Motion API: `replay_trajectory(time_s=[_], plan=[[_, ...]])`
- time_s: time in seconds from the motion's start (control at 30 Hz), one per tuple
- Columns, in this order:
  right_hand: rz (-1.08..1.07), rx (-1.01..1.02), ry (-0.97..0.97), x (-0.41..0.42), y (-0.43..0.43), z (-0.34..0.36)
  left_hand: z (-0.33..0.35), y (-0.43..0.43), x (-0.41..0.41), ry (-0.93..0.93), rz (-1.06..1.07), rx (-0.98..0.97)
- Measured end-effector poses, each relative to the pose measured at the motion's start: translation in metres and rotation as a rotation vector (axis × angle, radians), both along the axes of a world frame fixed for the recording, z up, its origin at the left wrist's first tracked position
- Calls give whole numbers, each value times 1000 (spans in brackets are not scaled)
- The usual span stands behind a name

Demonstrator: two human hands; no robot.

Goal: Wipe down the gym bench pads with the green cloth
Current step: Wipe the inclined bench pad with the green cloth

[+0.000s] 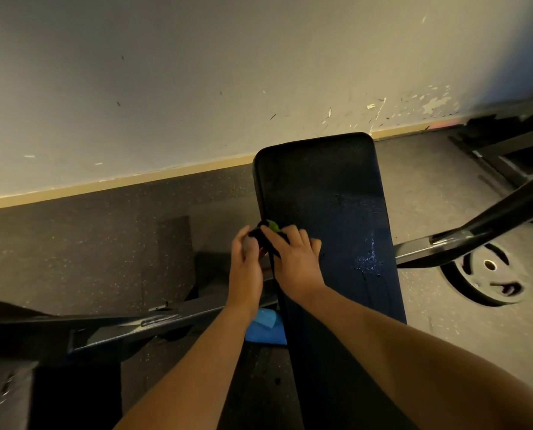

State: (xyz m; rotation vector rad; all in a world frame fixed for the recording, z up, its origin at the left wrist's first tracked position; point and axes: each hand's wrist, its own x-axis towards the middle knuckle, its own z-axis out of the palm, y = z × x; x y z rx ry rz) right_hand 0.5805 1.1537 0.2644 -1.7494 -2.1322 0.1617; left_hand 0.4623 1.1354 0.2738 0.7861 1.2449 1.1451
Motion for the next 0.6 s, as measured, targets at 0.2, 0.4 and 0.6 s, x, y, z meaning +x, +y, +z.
replay_trajectory(time_s=[0.2, 0.4, 0.6], plan=[[167, -104, 98, -10, 3, 15, 5, 3, 2, -28, 58, 84], [-120, -45, 248, 15, 22, 27, 22, 41, -4, 82, 353, 71], [-110, -33, 96, 8, 11, -7, 26, 58, 21, 275, 19, 114]])
